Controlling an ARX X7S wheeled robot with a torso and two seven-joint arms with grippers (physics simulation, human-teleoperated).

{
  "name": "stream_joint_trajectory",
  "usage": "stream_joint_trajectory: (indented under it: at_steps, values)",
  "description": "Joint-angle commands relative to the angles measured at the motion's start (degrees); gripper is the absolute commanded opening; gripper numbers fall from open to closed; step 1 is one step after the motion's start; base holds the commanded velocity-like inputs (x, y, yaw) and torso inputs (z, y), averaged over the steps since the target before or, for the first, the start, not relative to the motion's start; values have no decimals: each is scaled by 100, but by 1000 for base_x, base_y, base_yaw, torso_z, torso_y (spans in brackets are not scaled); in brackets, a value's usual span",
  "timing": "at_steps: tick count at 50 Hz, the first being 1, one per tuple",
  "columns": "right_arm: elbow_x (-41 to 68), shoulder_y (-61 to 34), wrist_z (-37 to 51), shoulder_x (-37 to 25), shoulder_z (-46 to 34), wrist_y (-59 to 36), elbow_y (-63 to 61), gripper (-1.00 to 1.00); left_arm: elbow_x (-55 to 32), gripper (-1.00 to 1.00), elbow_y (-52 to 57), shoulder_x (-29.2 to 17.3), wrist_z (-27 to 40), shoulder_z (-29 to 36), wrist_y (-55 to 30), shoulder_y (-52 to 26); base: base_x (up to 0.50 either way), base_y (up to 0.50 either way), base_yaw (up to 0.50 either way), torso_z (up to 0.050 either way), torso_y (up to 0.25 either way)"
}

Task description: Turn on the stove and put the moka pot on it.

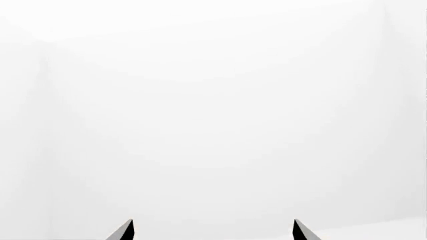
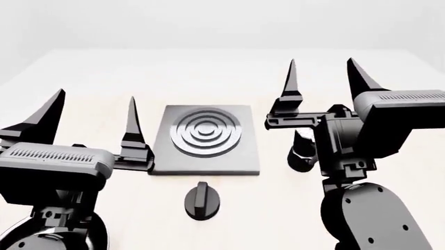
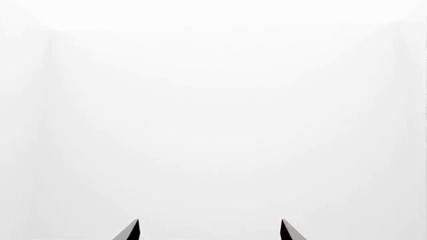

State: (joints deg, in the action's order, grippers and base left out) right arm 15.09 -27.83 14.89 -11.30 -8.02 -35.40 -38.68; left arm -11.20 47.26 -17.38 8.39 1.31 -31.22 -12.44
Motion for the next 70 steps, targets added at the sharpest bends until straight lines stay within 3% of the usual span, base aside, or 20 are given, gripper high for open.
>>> stream_joint_trajectory:
  at_steps: [1,17,37,47,70]
  values:
    - [3,68,31,-41,-12,109,66,100,21,100,82,-38,30,87,-3,37,395,0,0,0,0]
    - [-37,43,112,-44,-136,197,81,100,-117,100,-241,-10,13,113,-30,-68,175,0,0,0,0]
    - [53,49,197,-76,-188,143,-79,100,-1895,100,-1234,422,-472,-141,-1621,-828,0,0,0,0,0]
    - [82,47,222,-104,-231,136,-124,100,-2315,100,-1545,437,-426,-105,-2393,-1039,0,0,0,0,0]
    - [234,-108,315,-145,-265,-87,-284,100,-2229,100,-2225,456,-551,524,-2432,-740,0,0,0,0,0]
